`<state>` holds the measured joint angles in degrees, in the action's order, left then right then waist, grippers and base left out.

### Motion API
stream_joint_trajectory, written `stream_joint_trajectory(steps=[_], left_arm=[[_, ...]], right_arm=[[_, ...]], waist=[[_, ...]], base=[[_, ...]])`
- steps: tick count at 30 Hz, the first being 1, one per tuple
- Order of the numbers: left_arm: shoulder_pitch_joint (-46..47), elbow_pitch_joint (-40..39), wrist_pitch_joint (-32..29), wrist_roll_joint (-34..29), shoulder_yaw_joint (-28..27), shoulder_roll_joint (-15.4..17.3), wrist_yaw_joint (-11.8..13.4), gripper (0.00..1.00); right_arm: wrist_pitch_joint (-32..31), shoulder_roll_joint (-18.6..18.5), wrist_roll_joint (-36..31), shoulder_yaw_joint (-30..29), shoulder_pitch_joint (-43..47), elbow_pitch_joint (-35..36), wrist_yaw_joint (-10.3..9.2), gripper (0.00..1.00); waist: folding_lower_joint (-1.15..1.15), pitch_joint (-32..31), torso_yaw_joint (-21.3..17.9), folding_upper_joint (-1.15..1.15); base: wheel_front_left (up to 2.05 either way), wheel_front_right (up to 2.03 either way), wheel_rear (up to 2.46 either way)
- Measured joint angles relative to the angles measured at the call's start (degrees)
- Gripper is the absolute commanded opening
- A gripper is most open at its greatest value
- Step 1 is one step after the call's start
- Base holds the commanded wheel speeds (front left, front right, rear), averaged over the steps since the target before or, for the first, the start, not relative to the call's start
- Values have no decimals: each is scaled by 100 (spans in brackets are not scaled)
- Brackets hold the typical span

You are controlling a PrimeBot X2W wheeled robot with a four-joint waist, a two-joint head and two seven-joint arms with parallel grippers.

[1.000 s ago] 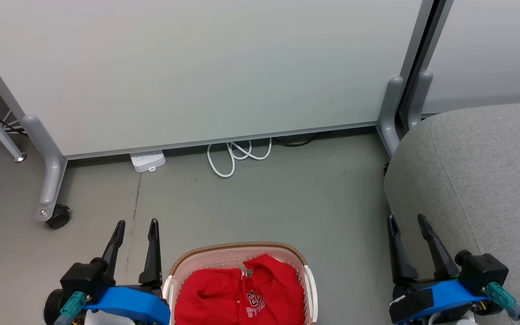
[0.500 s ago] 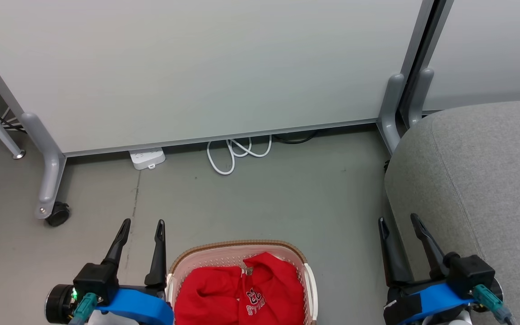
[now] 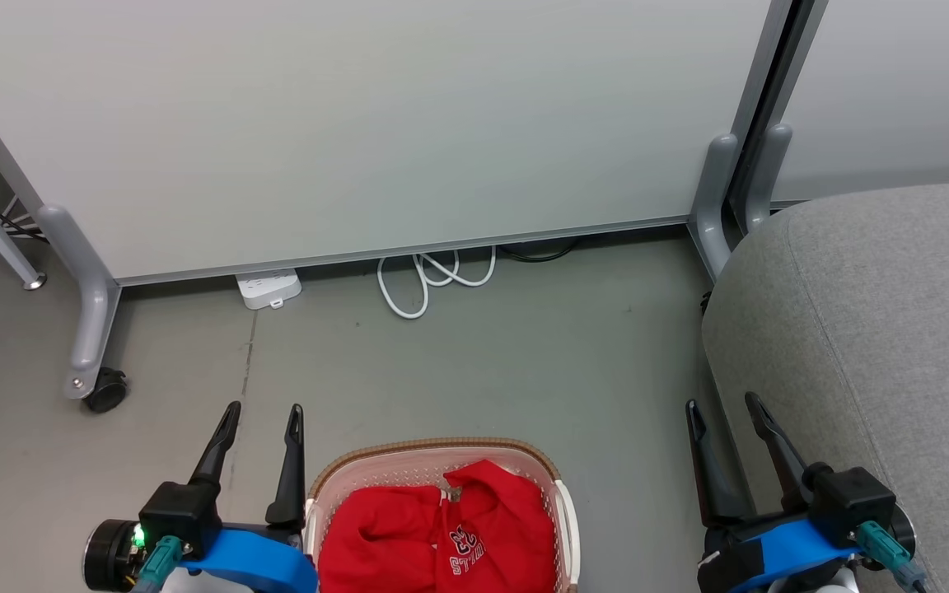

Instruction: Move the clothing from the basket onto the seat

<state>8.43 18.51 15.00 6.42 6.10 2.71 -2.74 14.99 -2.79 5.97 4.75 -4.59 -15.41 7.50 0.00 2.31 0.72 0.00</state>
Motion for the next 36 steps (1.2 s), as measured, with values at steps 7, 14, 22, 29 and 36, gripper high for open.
stream_joint_trajectory(steps=[7,14,22,29,36], left_arm=[[144,113,5,-123,198,3,-116,100],[710,527,5,-438,541,88,-305,100],[1631,1345,7,-686,1211,404,-447,100],[2368,2172,7,-753,2005,765,-467,100],[3003,3064,5,-604,2999,1152,-475,100]], right_arm=[[0,-1,-1,-14,-8,-4,0,100],[0,-1,-2,19,-188,18,0,100],[15,-2,-42,63,-572,131,0,100],[16,-4,52,113,-1051,271,0,100],[16,-5,185,178,-1542,416,1,100]], waist=[[0,56,0,0],[0,284,-81,0],[0,867,-322,0],[1,1576,-622,0],[1,2352,-939,0]], base=[[0,0,0],[0,0,0],[0,0,0],[0,0,0],[0,0,0]])
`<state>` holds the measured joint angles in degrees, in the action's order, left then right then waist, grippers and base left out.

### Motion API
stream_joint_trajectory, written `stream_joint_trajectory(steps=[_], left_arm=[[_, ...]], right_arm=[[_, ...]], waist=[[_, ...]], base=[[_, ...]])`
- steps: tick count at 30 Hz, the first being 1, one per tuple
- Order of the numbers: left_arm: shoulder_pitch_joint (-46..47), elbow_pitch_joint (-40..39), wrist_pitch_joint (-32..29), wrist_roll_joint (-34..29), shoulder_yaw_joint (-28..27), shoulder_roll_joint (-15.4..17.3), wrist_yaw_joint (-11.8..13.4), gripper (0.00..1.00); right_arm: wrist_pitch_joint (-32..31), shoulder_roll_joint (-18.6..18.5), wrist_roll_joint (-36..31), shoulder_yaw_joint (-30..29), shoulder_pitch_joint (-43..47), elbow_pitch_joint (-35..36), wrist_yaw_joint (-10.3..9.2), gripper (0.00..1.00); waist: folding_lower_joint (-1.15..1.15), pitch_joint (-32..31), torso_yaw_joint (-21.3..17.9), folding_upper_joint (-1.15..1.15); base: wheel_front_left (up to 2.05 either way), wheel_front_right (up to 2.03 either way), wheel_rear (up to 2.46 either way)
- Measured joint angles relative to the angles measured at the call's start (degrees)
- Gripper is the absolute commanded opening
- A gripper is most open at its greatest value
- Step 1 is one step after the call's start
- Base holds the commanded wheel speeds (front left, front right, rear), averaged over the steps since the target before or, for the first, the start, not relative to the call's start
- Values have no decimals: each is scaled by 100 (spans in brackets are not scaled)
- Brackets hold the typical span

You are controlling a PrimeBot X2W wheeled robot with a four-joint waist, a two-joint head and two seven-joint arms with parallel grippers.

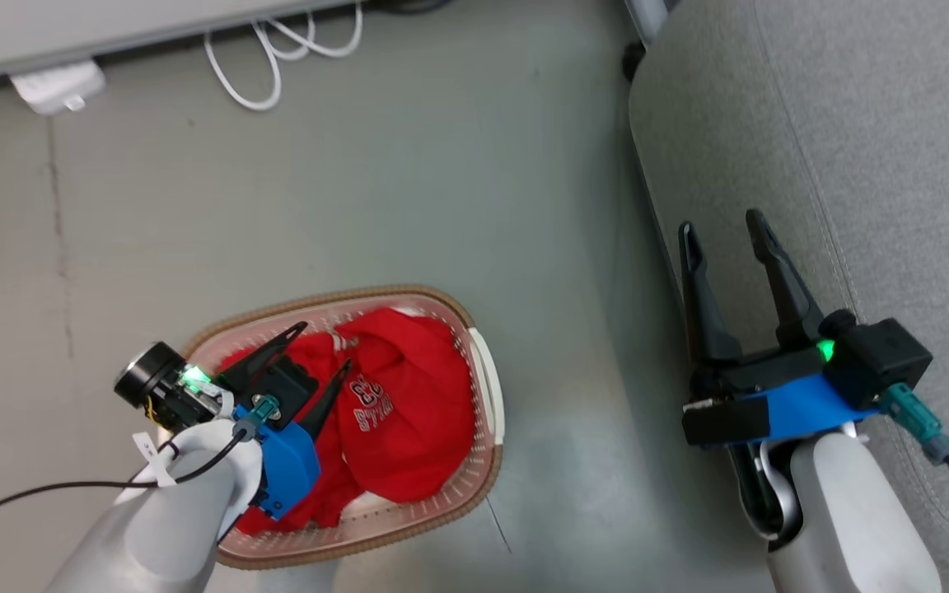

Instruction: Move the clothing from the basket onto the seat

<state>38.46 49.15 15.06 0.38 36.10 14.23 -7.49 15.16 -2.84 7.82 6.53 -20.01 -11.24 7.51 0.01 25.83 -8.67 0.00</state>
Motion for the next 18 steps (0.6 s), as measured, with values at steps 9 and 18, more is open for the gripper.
stream_joint_trajectory(steps=[9,18], left_arm=[[800,1078,1,158,1350,283,0,100],[1459,1930,-194,333,2515,349,0,100]], right_arm=[[0,-3,90,52,-469,180,0,100],[-1,-2,132,131,-955,353,0,100]], waist=[[0,994,-303,0],[-1,1865,-517,0]], base=[[0,0,0],[0,0,0]])
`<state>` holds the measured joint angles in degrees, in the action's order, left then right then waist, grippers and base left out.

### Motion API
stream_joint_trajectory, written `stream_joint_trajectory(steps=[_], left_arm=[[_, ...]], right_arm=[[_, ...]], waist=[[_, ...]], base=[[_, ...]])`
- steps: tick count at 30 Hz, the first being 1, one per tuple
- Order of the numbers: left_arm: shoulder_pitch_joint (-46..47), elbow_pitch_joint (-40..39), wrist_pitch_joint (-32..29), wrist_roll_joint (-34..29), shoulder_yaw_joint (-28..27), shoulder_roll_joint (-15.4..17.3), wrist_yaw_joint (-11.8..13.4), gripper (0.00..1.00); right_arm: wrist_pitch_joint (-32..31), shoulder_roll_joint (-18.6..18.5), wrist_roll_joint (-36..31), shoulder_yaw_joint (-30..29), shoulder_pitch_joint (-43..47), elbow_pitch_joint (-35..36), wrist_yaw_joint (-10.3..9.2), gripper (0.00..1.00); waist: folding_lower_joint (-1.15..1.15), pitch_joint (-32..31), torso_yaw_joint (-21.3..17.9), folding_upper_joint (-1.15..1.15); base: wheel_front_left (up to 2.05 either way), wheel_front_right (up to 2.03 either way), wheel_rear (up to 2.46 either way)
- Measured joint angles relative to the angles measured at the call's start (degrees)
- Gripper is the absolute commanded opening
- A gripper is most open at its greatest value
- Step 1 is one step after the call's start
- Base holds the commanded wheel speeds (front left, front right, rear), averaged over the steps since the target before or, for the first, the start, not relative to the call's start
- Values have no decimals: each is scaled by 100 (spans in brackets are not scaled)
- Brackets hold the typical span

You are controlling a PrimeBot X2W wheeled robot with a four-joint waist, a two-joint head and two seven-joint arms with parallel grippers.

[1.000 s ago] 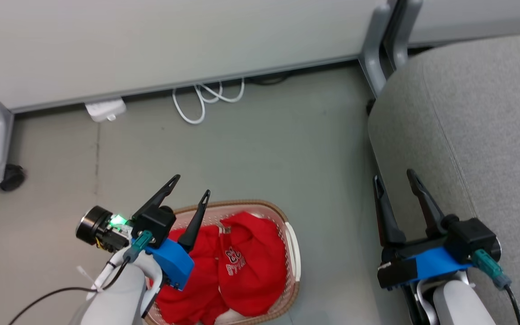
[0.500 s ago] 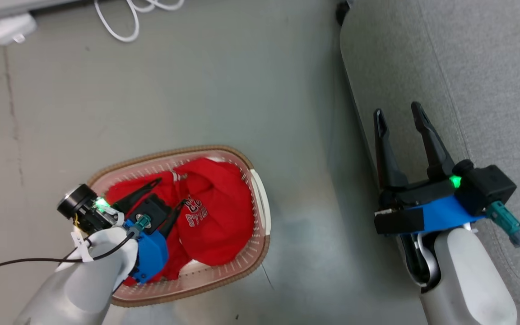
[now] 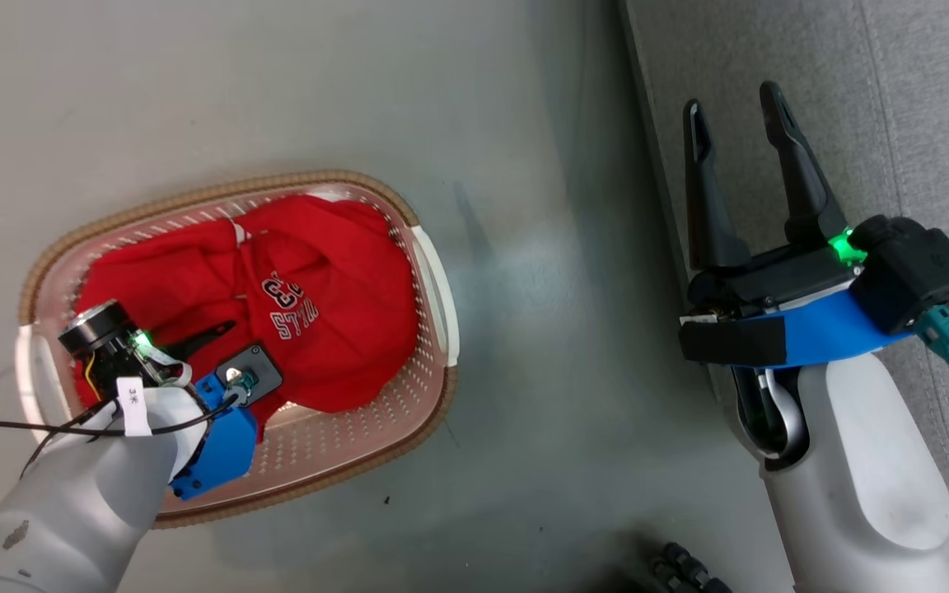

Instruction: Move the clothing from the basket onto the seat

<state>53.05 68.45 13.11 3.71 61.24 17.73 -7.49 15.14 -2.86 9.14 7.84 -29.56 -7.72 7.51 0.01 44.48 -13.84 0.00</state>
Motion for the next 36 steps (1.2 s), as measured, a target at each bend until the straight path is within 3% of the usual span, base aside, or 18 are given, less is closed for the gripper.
stream_joint_trajectory(steps=[11,22,23,24,36], left_arm=[[622,367,-698,298,856,168,0,100],[969,457,-1313,290,1131,242,0,100],[982,461,-1369,289,1139,231,0,47],[1010,468,-1470,280,1156,200,0,0],[945,441,-1666,520,1184,-271,0,0]], right_arm=[[0,0,51,8,-254,119,0,100],[0,0,90,-32,-349,205,0,100],[0,0,90,-37,-362,205,0,100],[0,0,90,-45,-380,205,0,100],[0,0,25,-226,-318,113,0,100]], waist=[[0,790,-219,0],[0,1244,-302,0],[0,1259,-301,0],[-1,1275,-300,0],[-1,960,-198,0]], base=[[0,0,0],[0,0,0],[0,0,0],[0,0,0],[0,0,0]])
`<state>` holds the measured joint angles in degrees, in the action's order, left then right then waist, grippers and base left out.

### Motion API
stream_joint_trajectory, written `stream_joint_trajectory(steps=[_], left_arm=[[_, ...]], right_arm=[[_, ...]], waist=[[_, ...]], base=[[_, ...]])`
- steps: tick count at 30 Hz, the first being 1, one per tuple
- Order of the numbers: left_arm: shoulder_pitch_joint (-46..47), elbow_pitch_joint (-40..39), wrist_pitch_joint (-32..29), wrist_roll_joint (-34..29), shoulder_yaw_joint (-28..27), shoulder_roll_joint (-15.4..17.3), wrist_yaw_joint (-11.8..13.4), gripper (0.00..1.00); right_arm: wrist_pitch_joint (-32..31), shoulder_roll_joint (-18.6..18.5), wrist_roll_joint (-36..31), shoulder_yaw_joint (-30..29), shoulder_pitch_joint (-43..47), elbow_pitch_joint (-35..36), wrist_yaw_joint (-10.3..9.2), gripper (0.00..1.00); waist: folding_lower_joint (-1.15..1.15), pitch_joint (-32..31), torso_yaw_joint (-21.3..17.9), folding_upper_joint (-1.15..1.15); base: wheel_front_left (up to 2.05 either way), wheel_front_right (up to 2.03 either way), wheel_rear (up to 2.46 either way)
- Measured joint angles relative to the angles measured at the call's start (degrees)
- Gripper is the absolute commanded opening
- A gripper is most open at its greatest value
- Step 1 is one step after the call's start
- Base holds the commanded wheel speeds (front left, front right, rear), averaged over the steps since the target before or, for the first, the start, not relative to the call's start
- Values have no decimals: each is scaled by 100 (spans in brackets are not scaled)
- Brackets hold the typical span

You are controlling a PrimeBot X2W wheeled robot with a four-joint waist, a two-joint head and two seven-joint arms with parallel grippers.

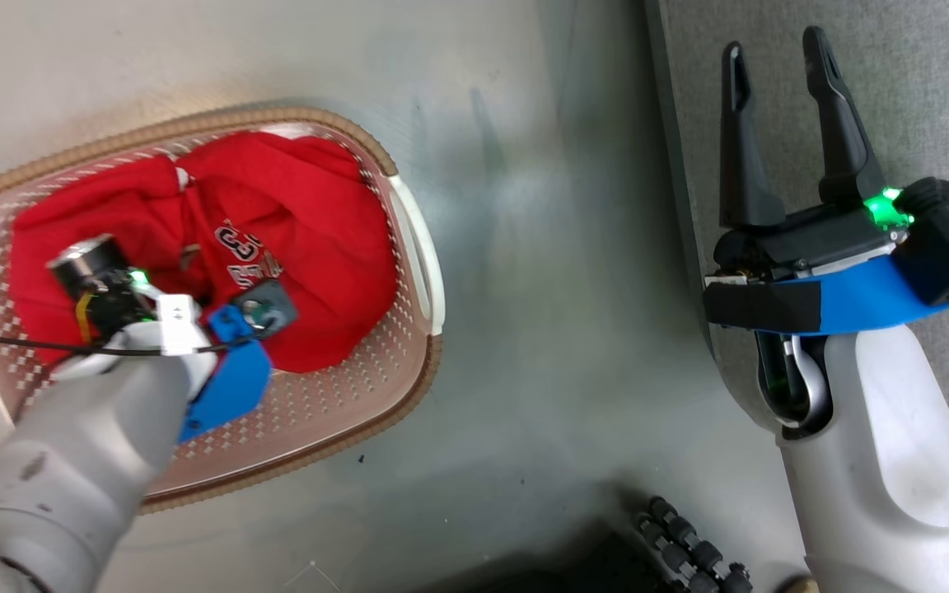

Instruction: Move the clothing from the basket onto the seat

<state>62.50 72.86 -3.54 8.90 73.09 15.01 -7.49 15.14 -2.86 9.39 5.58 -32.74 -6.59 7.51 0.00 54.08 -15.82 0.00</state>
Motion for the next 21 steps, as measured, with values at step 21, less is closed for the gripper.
stream_joint_trajectory(steps=[21], left_arm=[[-957,-915,844,790,-294,-509,105,0]], right_arm=[[0,3,-428,-229,751,-330,0,100]], waist=[[-1,-1611,659,0]], base=[[0,0,0]])
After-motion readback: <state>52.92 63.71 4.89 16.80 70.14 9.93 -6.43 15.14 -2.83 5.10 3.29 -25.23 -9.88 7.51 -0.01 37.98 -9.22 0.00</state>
